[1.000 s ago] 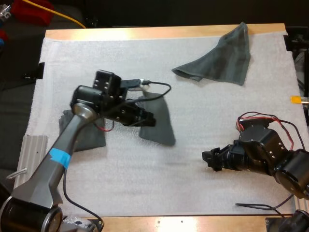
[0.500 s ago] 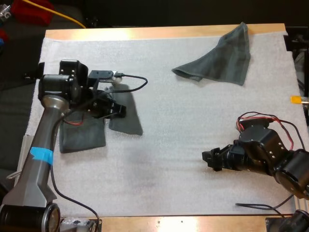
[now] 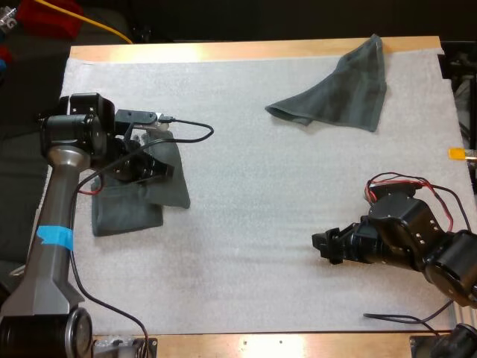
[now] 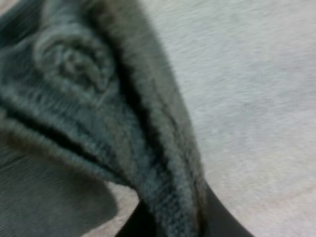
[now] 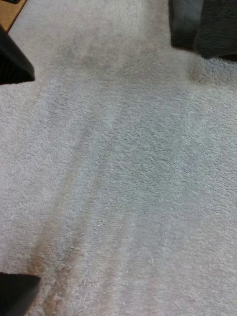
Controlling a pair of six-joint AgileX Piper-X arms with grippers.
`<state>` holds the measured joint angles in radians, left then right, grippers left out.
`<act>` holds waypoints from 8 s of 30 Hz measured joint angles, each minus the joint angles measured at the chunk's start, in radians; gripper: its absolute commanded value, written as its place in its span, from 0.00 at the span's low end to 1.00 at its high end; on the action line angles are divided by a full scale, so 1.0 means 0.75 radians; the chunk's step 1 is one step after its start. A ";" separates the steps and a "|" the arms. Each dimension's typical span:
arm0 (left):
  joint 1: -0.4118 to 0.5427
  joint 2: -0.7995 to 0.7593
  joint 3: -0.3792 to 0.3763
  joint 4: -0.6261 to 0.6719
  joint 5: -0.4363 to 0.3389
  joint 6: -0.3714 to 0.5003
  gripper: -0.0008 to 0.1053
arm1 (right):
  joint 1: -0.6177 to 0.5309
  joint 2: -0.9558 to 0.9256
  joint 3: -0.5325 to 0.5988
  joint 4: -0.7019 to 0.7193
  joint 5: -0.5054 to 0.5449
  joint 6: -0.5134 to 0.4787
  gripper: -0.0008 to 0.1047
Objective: Pick towel from pile, fold and stack
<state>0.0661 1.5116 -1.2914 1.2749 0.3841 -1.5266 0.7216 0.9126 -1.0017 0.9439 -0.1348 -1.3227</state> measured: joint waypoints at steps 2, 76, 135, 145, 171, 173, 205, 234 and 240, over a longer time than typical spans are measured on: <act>0.018 0.016 0.000 0.001 -0.006 0.010 0.01 | 0.000 0.000 0.000 0.000 0.000 0.000 0.71; 0.098 0.113 0.079 -0.187 -0.525 -0.181 0.55 | 0.000 0.000 0.000 0.001 0.000 0.003 0.71; 0.098 0.000 0.060 -0.329 -0.391 -0.181 0.55 | 0.000 0.000 0.000 -0.068 -0.027 0.028 0.71; 0.098 -0.017 0.137 -0.218 -0.475 -0.181 0.55 | 0.000 0.000 0.000 -0.258 -0.205 0.080 0.71; 0.098 0.184 0.375 -0.493 -0.475 -0.181 0.55 | 0.000 0.000 0.000 -0.298 -0.232 0.089 0.71; 0.098 0.181 0.375 -0.498 -0.470 -0.181 0.55 | 0.000 0.000 0.000 -0.298 -0.232 0.089 0.71; 0.098 -0.108 0.483 -0.380 -0.441 -0.181 0.55 | 0.000 0.000 0.000 -0.298 -0.232 0.089 0.71; 0.098 -0.082 0.201 -0.337 -0.369 -0.186 0.55 | 0.000 0.000 0.000 -0.298 -0.232 0.089 0.71; 0.098 -0.087 0.171 -0.333 -0.369 -0.186 0.55 | 0.000 0.000 0.000 -0.298 -0.232 0.089 0.71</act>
<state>0.1395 1.4460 -1.1635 1.0250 0.1076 -1.6662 0.7216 0.9126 -1.0017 0.7205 -0.3090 -1.2562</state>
